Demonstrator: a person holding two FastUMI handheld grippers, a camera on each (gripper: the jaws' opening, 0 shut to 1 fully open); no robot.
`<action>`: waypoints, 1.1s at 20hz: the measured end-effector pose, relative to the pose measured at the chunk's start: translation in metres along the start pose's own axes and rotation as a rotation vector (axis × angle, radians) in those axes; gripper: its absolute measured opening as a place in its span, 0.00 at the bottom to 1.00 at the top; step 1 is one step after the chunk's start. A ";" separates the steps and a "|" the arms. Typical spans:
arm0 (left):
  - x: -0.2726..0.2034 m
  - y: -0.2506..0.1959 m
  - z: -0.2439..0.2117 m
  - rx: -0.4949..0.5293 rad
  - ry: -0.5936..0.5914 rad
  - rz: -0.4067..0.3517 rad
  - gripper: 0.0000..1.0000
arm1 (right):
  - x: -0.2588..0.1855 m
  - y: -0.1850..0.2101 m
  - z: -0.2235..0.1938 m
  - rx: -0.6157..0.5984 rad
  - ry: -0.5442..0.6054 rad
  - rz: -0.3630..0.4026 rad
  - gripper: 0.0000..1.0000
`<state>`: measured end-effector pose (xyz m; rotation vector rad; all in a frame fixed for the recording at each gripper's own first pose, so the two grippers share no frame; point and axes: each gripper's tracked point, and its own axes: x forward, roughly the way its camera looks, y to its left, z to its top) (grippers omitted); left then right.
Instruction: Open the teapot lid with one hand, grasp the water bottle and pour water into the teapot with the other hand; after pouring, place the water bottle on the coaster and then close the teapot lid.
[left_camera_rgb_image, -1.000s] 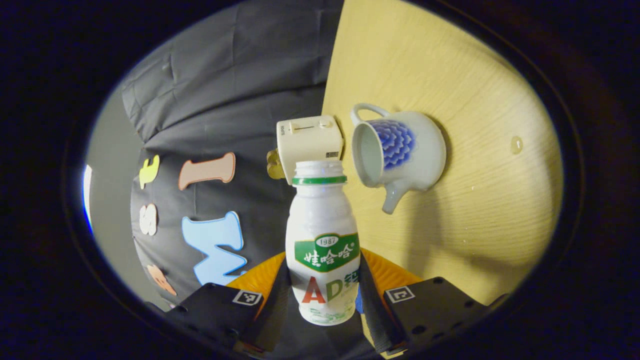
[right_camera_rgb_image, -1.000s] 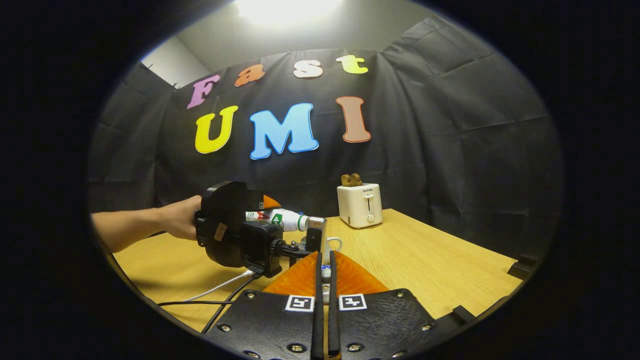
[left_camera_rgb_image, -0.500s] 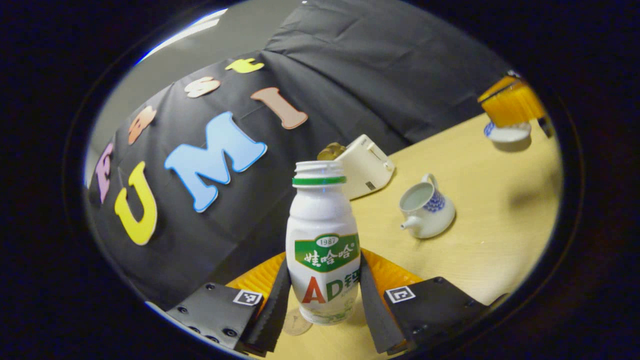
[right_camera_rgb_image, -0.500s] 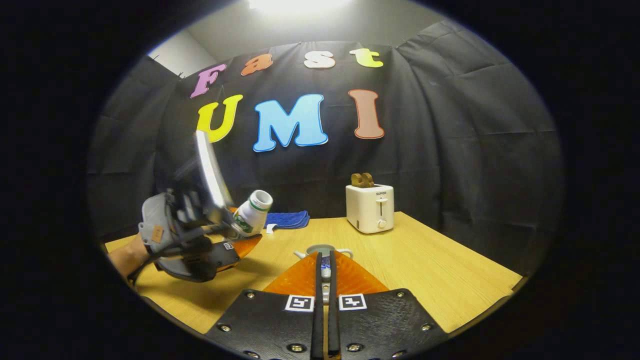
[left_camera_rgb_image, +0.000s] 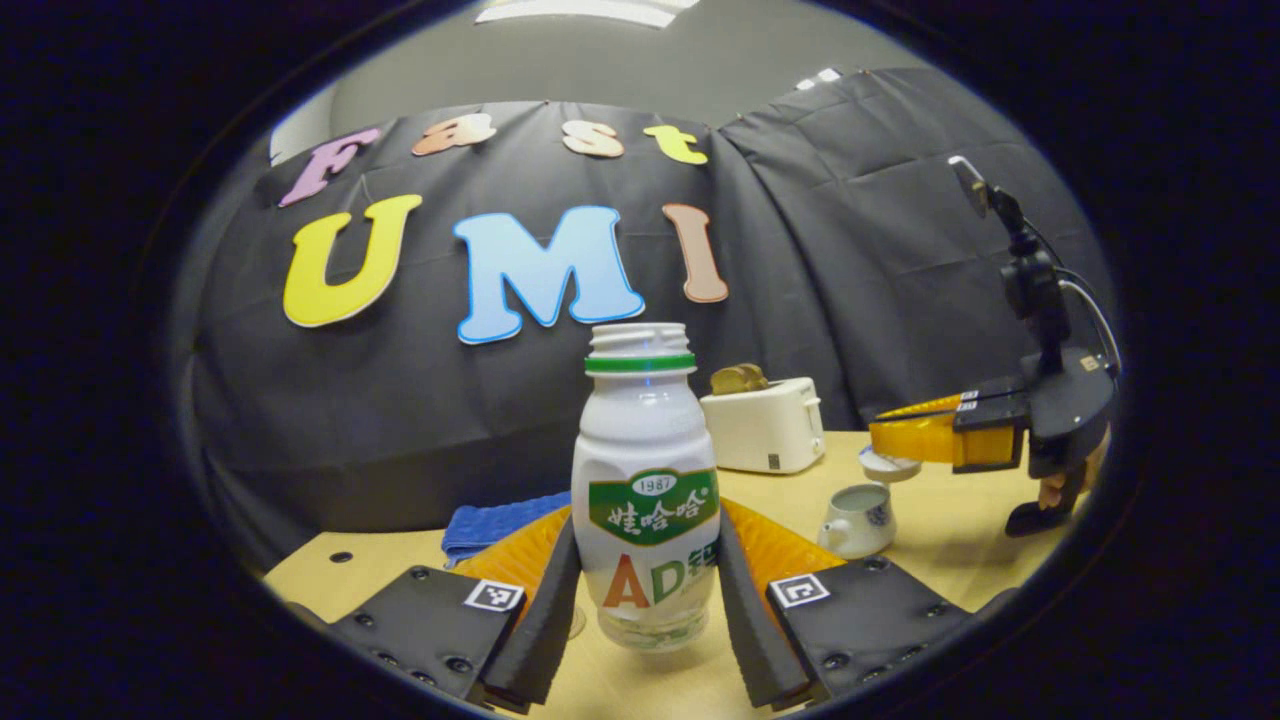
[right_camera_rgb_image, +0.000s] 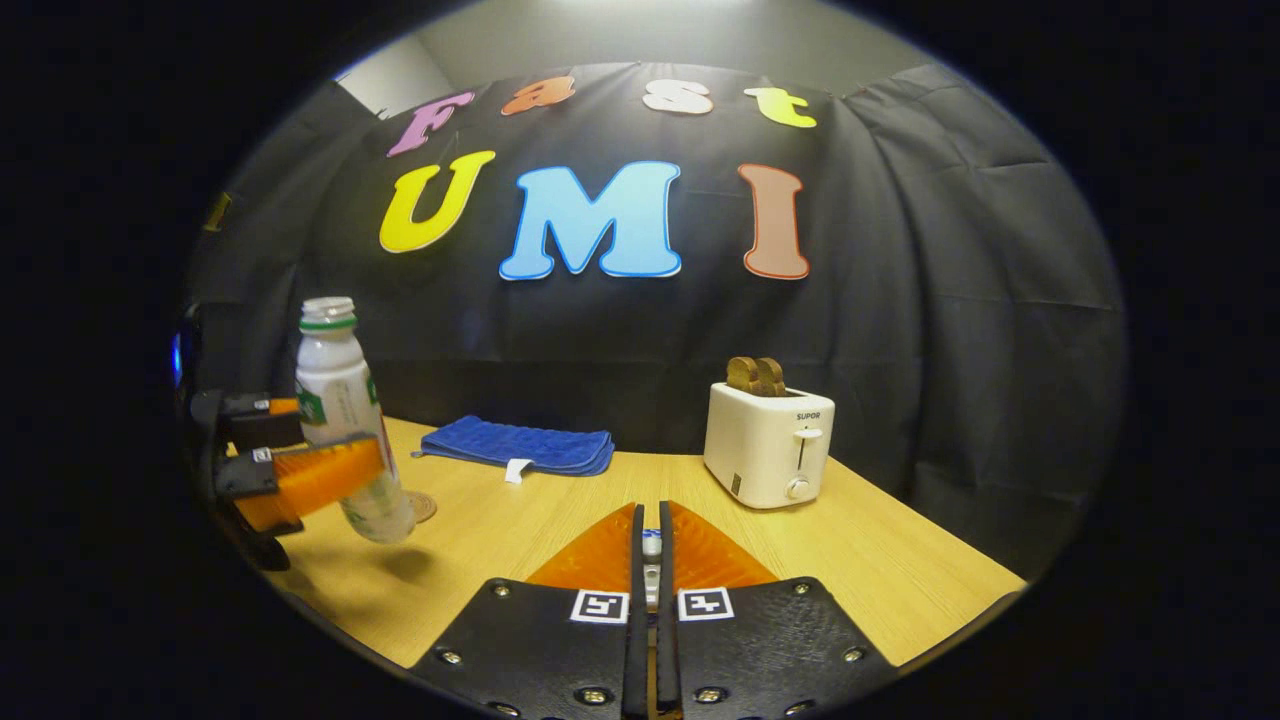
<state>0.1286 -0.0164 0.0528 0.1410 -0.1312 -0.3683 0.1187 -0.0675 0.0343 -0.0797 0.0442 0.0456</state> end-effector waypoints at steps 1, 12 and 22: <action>-0.001 0.006 0.001 -0.019 -0.001 0.016 0.79 | 0.005 0.003 -0.001 -0.013 -0.001 0.006 0.04; -0.006 0.066 0.000 -0.187 -0.012 0.140 0.75 | 0.030 -0.001 -0.036 -0.007 0.075 0.001 0.04; 0.037 0.105 -0.031 -0.204 0.033 0.154 0.79 | 0.016 0.004 -0.026 -0.059 0.023 0.002 0.37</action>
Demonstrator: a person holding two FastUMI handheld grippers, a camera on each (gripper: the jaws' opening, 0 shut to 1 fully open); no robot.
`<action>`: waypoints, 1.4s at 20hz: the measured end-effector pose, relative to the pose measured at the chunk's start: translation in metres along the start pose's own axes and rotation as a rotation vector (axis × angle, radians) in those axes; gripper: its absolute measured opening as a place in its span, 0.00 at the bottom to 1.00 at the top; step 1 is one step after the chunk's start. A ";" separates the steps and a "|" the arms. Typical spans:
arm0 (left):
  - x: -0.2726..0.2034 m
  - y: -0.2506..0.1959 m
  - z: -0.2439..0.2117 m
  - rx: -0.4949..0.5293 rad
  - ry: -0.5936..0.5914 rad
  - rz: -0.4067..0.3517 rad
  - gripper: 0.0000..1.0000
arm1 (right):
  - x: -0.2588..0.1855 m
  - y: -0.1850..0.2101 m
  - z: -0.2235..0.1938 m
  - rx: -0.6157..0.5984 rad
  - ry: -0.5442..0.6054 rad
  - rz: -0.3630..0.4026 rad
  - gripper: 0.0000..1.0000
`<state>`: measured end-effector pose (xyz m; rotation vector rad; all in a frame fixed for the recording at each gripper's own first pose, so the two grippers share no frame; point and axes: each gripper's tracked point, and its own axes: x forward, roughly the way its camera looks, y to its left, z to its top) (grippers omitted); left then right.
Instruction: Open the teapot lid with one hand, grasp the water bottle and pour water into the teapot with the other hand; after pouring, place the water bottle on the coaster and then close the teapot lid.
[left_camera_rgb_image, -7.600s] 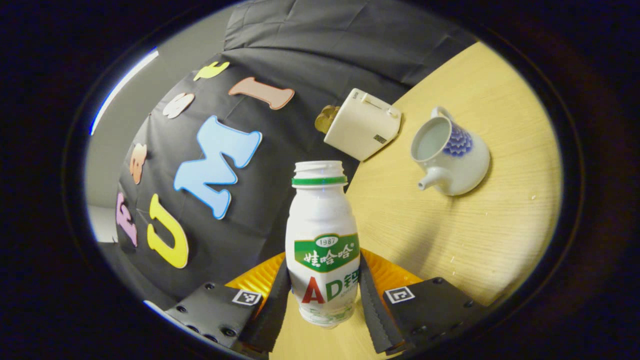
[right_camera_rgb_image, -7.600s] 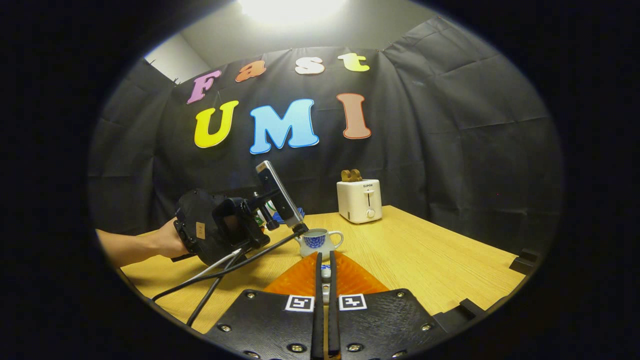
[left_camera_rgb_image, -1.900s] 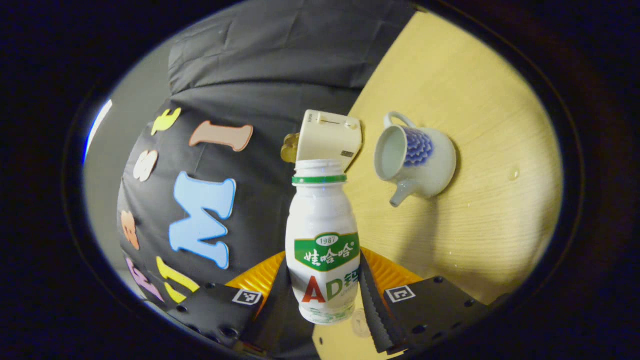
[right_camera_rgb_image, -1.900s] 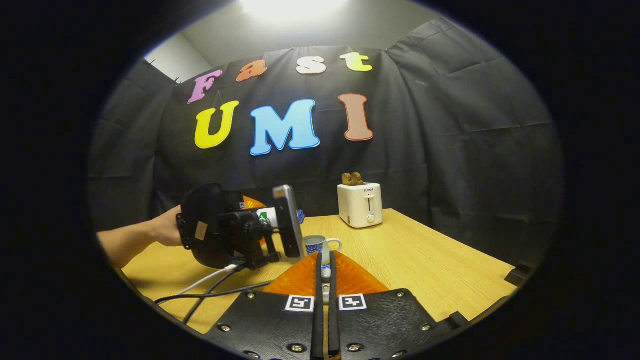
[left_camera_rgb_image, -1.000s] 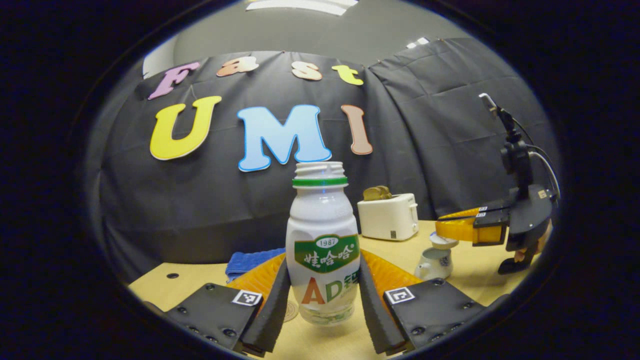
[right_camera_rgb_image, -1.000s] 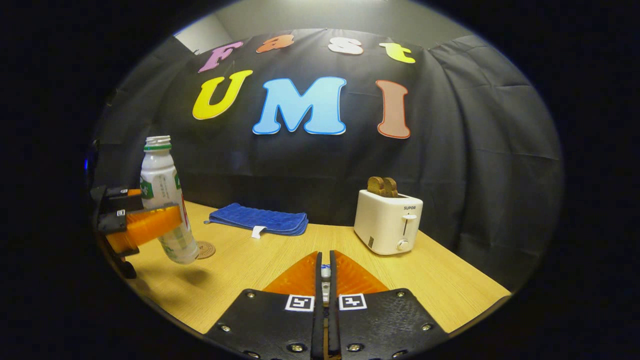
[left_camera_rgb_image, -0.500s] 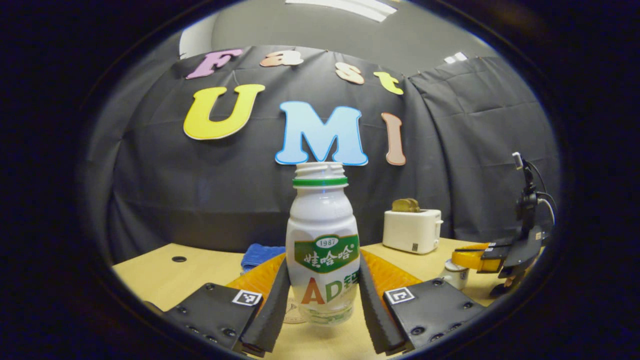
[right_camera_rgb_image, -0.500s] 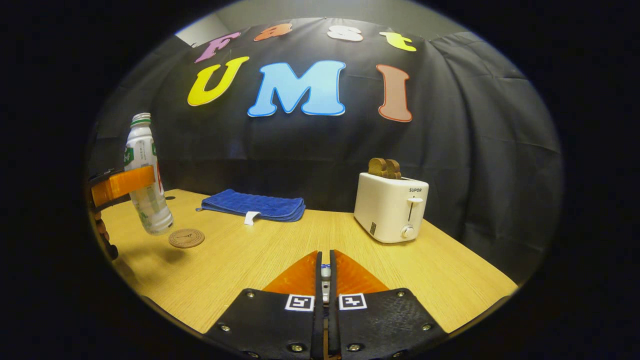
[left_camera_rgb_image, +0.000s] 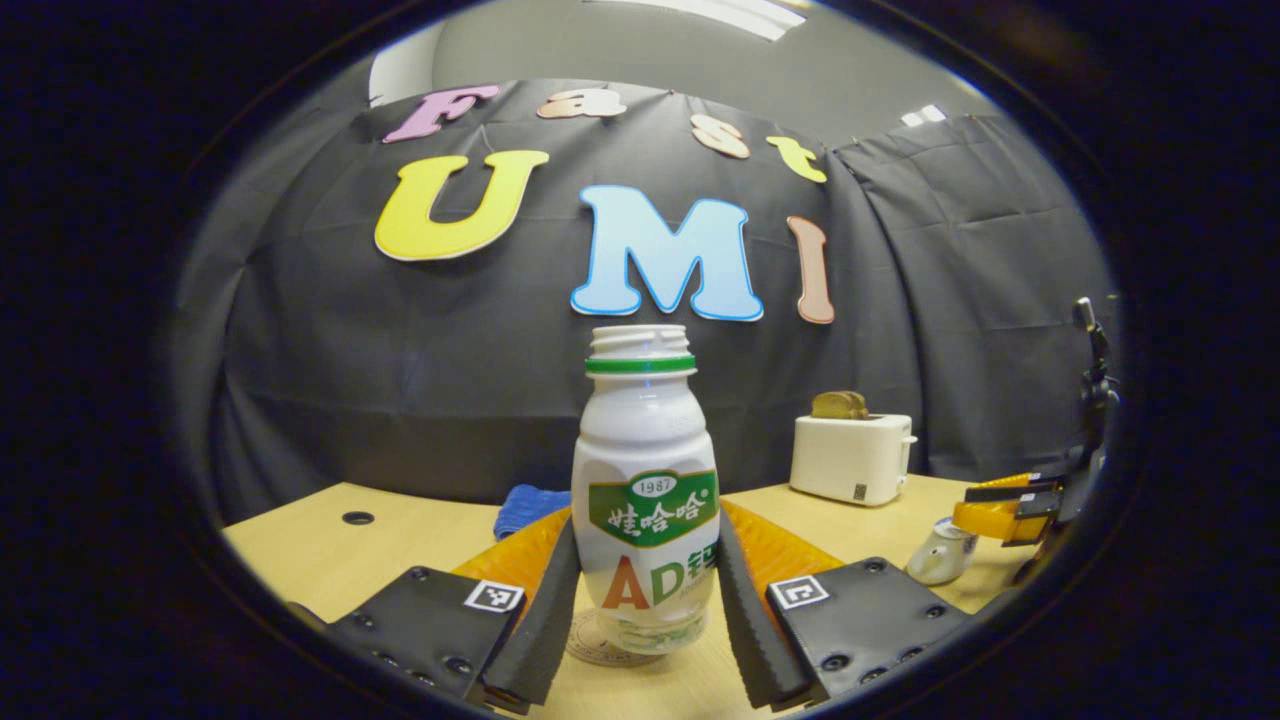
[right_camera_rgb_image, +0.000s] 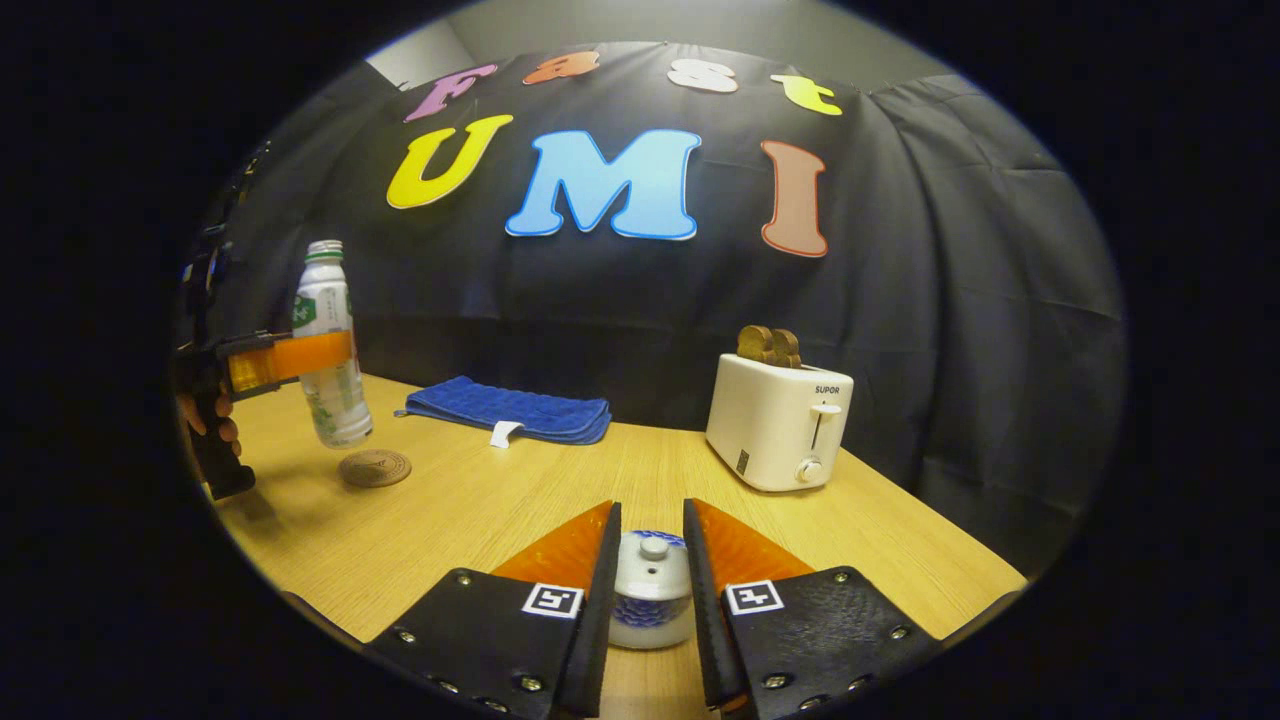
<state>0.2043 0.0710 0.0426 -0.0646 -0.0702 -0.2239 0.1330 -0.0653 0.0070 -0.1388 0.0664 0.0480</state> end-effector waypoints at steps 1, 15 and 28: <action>0.007 0.004 -0.007 -0.006 0.022 0.000 0.79 | -0.003 0.001 0.005 -0.008 -0.017 0.001 0.37; 0.034 0.017 -0.051 0.108 0.105 0.028 0.80 | -0.006 0.008 0.006 0.007 -0.025 0.028 0.37; 0.009 0.021 -0.044 0.117 0.093 0.118 1.00 | -0.016 0.010 0.020 0.029 -0.072 0.036 0.37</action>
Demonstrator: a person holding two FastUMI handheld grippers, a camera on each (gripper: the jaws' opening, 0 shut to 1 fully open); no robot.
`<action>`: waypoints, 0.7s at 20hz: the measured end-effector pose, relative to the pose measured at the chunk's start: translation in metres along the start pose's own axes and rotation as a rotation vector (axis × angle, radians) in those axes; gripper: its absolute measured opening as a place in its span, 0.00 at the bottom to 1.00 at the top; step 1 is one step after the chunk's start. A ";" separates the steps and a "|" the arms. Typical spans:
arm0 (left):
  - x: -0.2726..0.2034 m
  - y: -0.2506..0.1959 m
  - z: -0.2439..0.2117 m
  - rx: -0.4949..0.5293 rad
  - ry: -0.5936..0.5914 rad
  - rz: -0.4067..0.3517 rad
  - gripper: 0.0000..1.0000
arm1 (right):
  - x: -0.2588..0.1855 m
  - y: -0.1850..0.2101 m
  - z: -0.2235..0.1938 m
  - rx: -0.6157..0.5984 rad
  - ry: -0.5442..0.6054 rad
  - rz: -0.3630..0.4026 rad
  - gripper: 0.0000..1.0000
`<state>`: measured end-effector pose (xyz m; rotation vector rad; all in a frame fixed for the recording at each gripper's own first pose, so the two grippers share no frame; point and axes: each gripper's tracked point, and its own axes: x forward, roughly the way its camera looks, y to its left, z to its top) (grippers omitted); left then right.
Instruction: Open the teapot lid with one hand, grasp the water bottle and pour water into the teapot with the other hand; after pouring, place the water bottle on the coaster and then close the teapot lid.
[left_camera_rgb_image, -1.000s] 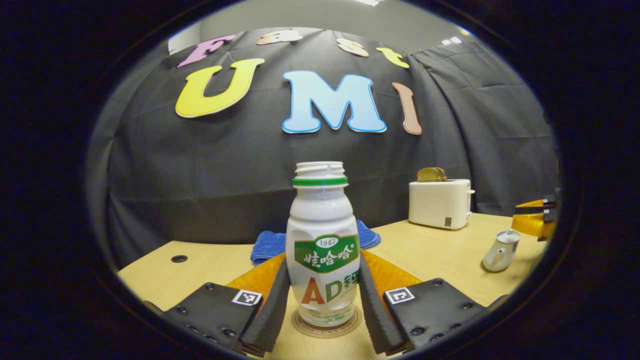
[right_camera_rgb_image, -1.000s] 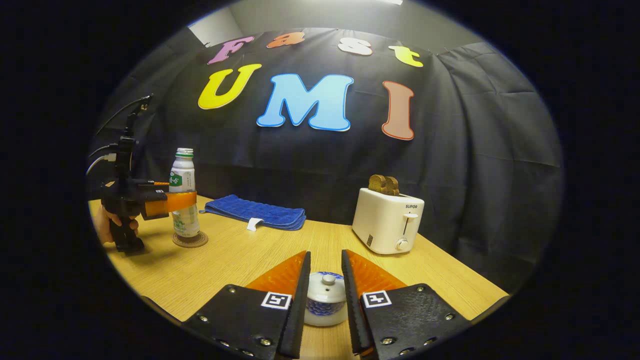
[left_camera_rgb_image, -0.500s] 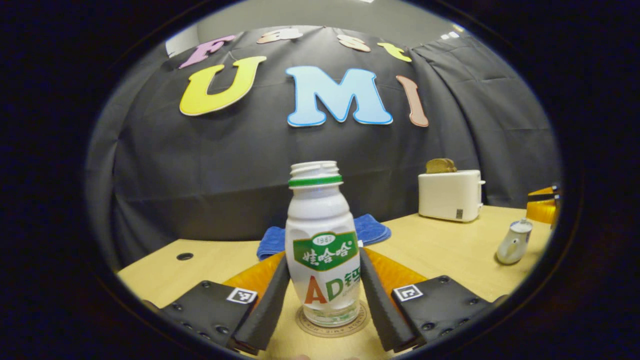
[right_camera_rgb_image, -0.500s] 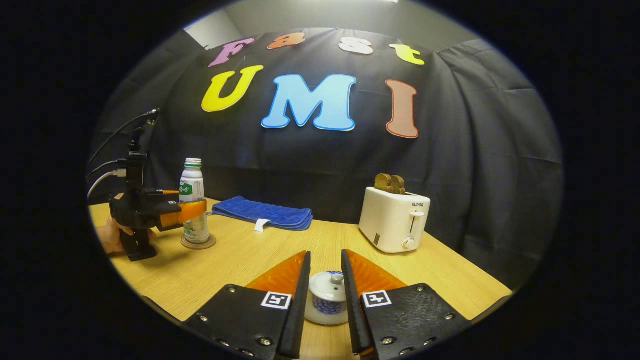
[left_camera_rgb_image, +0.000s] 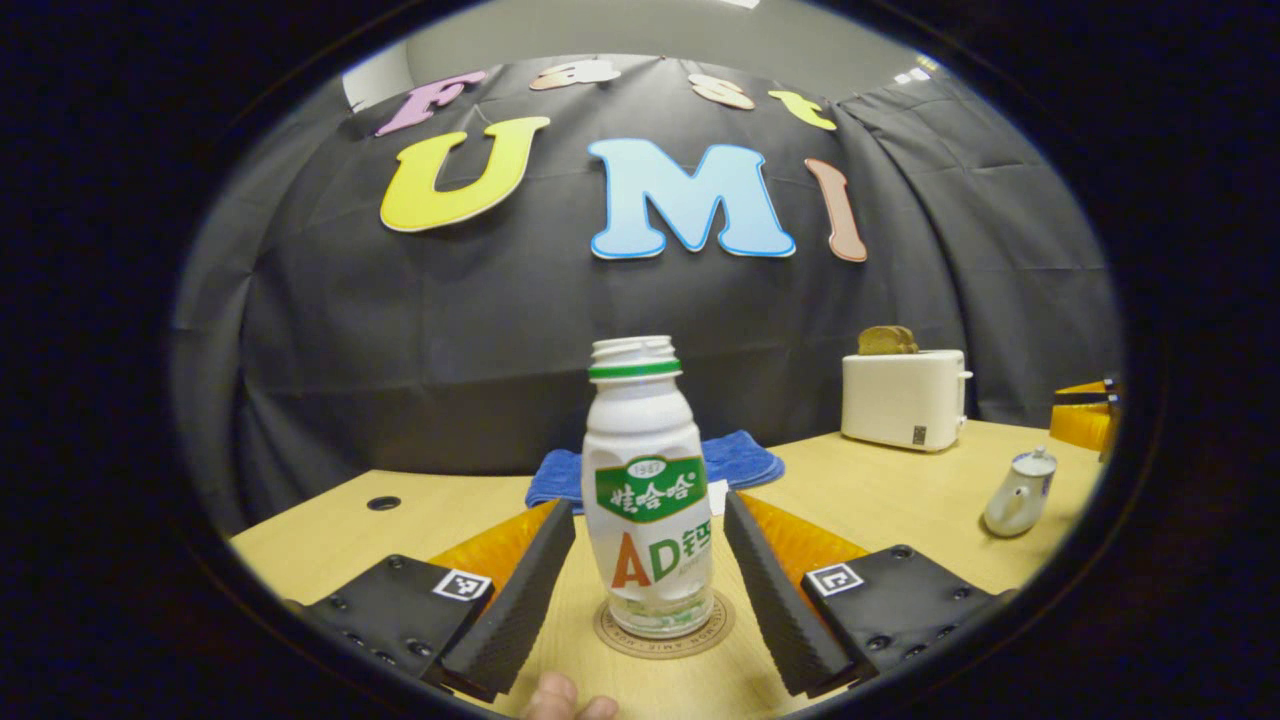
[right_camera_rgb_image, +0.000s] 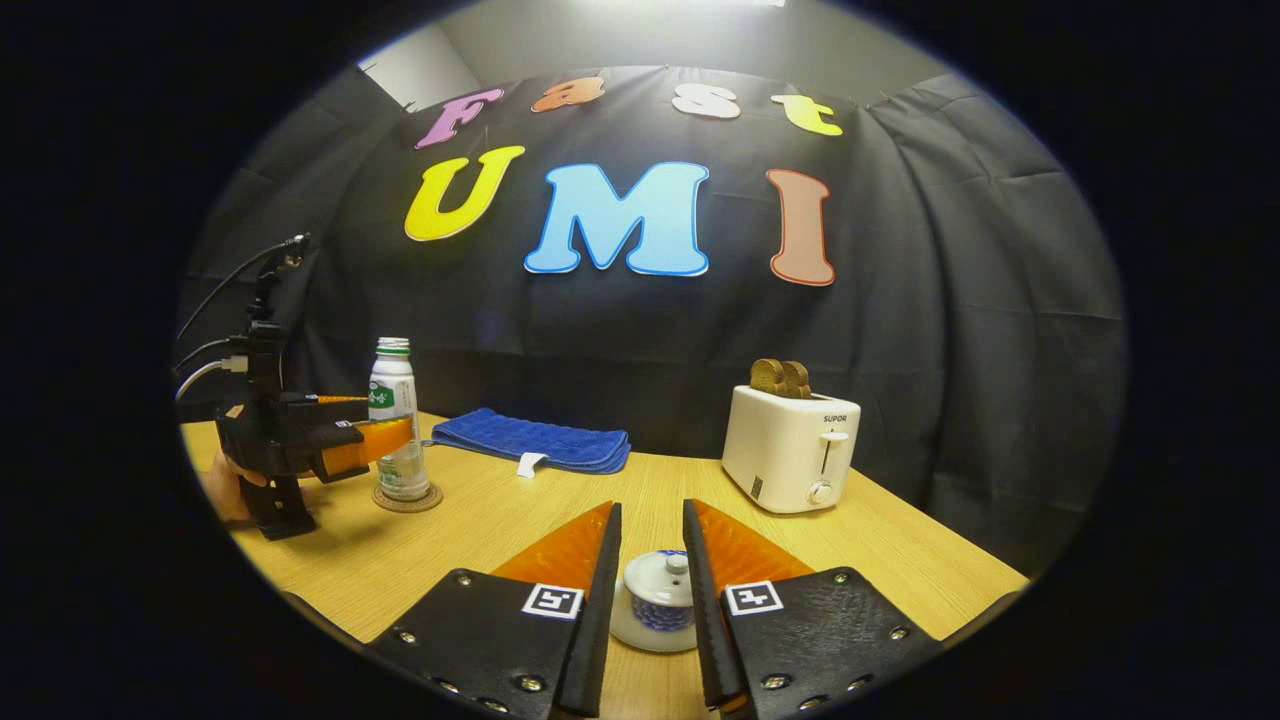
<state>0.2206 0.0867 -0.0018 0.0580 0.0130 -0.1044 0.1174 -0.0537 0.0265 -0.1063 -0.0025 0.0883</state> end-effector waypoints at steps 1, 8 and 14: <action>-0.003 -0.001 0.004 0.001 -0.009 0.003 1.00 | -0.002 0.001 0.001 -0.001 -0.007 -0.002 0.37; -0.076 -0.025 0.009 -0.057 0.002 -0.010 0.98 | -0.041 0.046 0.006 -0.013 -0.011 0.071 0.37; -0.196 -0.083 0.036 -0.034 -0.117 0.000 1.00 | -0.096 0.091 0.013 0.013 -0.082 0.031 0.93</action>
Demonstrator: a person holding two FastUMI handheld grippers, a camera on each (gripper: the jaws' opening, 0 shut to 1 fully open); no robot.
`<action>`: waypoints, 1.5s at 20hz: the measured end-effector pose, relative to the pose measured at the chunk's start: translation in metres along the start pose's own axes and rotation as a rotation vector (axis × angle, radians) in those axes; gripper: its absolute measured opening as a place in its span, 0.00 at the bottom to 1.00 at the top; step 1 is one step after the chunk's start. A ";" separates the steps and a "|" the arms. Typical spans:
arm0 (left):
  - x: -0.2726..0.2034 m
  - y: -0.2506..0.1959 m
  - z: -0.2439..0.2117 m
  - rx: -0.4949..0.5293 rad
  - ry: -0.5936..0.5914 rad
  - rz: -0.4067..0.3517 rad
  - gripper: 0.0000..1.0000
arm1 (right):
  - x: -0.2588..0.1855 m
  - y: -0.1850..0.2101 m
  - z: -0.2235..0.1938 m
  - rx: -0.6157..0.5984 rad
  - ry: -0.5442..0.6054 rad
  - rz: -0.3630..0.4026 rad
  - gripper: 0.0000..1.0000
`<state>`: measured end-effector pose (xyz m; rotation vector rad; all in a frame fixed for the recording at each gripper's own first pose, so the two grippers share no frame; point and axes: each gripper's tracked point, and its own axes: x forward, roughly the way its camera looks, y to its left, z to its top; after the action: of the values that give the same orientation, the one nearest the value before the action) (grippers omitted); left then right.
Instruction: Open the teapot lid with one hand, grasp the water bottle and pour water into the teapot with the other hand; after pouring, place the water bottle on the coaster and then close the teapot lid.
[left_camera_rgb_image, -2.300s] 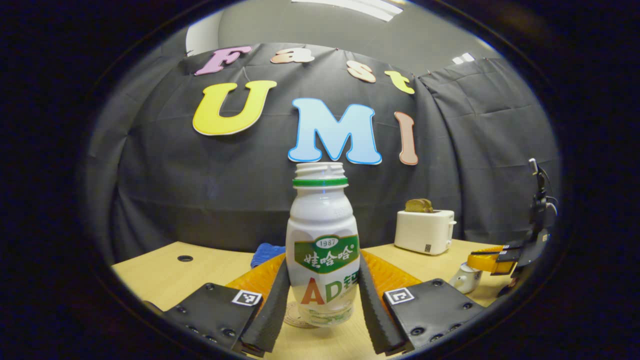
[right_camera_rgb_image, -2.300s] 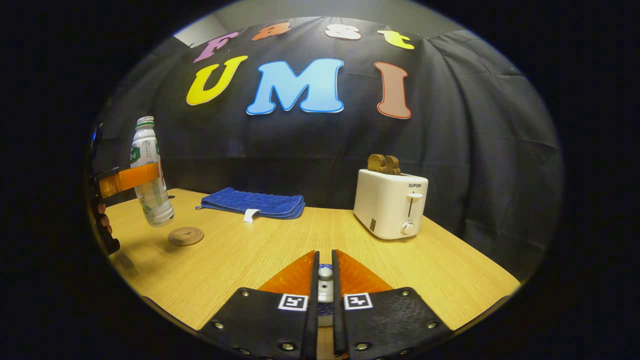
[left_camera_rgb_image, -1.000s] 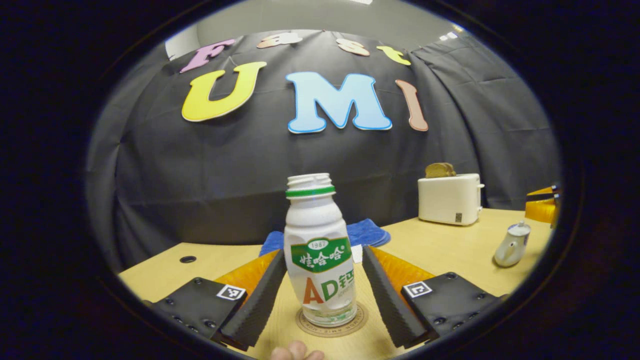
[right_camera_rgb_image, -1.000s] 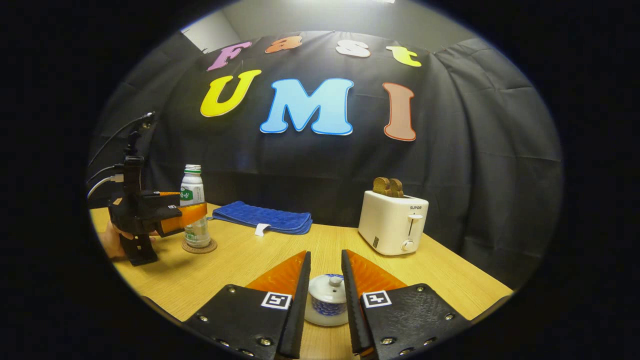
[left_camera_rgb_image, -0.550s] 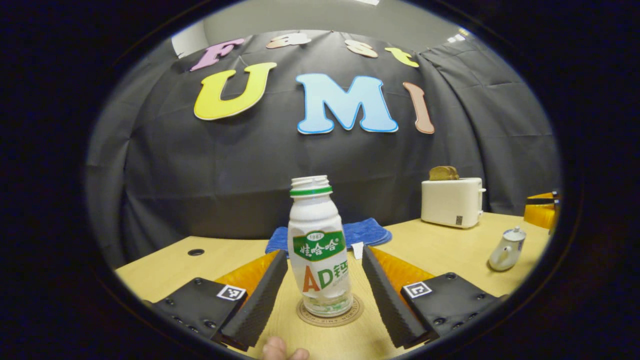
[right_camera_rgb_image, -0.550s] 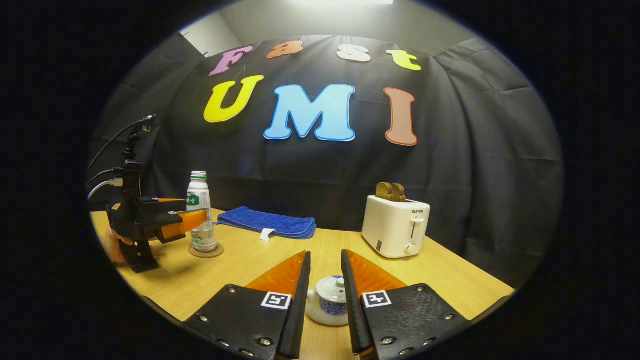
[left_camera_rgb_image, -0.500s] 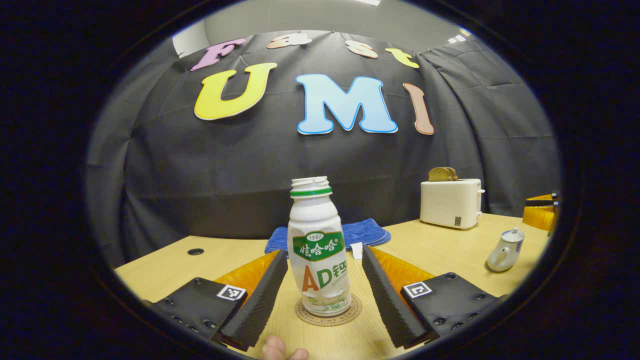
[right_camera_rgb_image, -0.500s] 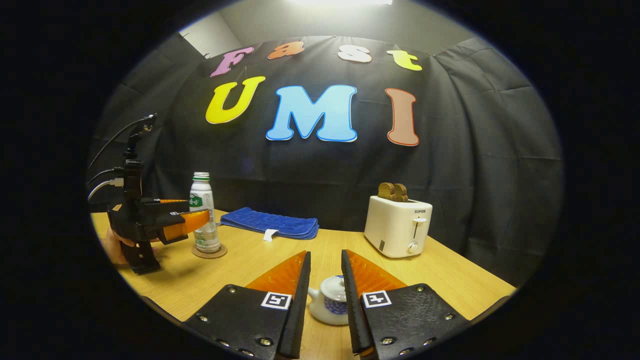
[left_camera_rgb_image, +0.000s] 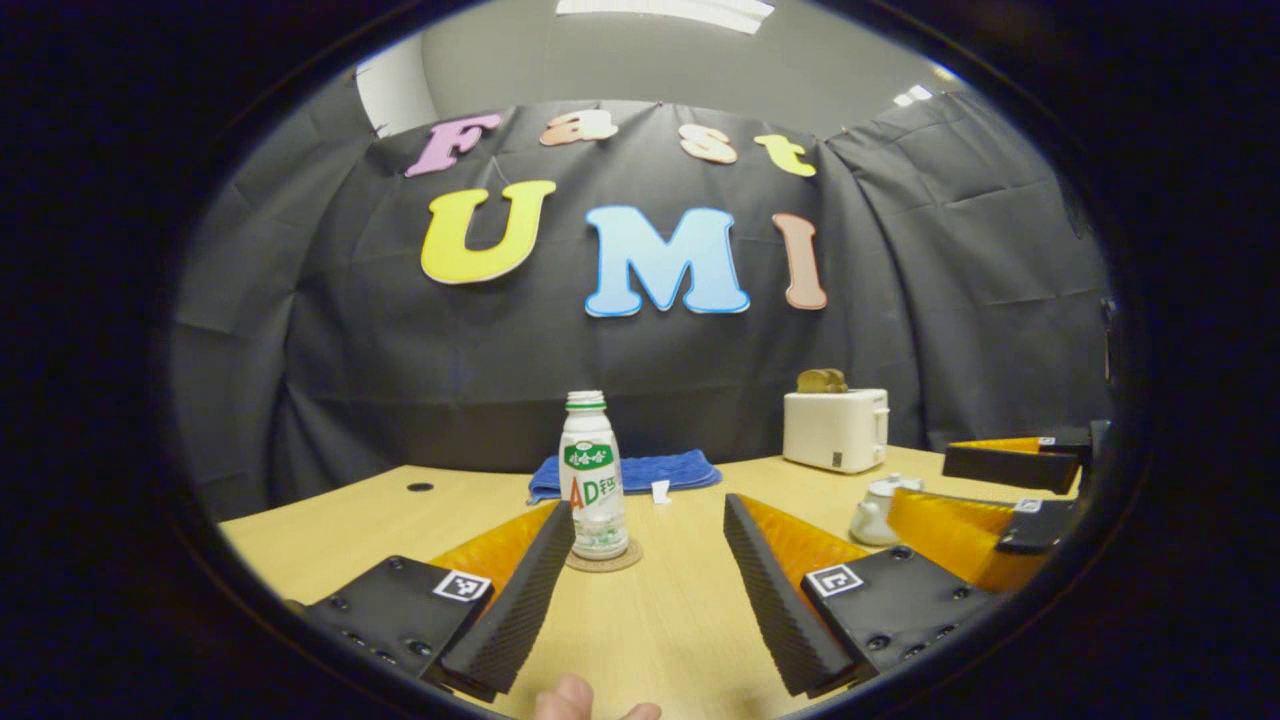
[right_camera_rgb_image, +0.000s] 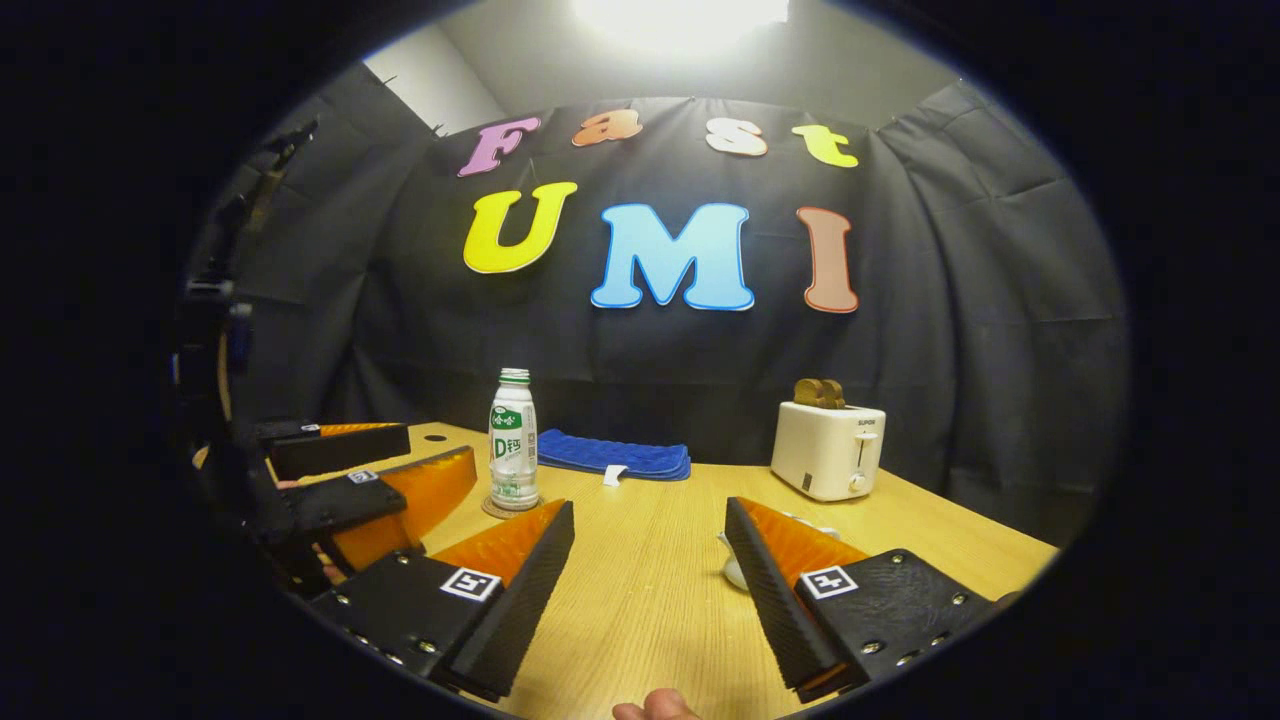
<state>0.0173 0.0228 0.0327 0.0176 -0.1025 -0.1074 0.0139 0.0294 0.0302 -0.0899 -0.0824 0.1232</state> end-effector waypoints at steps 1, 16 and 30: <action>-0.011 -0.007 -0.001 0.007 -0.006 0.003 1.00 | -0.004 0.000 -0.001 -0.009 -0.003 -0.025 0.96; -0.021 0.004 -0.033 -0.014 0.108 0.152 0.99 | -0.010 -0.003 -0.031 0.086 0.080 -0.092 0.95; -0.020 0.003 -0.033 -0.014 0.107 0.151 0.99 | -0.009 -0.002 -0.031 0.087 0.080 -0.092 0.95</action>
<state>0.0014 0.0287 -0.0021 0.0011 0.0041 0.0438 0.0079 0.0232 -0.0012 -0.0045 -0.0017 0.0306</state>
